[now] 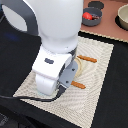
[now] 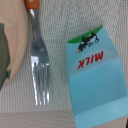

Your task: Interact with the objects in diverse but meaningful ways.

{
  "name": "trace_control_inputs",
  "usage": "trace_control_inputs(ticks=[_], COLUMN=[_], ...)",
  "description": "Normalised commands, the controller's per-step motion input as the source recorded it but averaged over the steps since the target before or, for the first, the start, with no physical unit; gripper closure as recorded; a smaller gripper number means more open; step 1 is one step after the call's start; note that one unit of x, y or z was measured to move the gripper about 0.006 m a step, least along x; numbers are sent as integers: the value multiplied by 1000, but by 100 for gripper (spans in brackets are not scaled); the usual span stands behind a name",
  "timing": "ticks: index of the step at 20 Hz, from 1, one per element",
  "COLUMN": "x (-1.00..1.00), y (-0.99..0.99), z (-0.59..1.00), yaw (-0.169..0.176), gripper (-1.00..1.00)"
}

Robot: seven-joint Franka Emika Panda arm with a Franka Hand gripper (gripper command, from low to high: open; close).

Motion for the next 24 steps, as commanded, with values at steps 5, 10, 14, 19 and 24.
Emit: trace_control_inputs(ticks=[5,10,14,19,24], x=[-225,-367,-392,-417,-390], y=[-467,-514,-382,-10,77], z=[-125,-217,-164,-130,-39], yaw=[15,41,61,95,89], gripper=[-100,-100,-100,-100,-100])
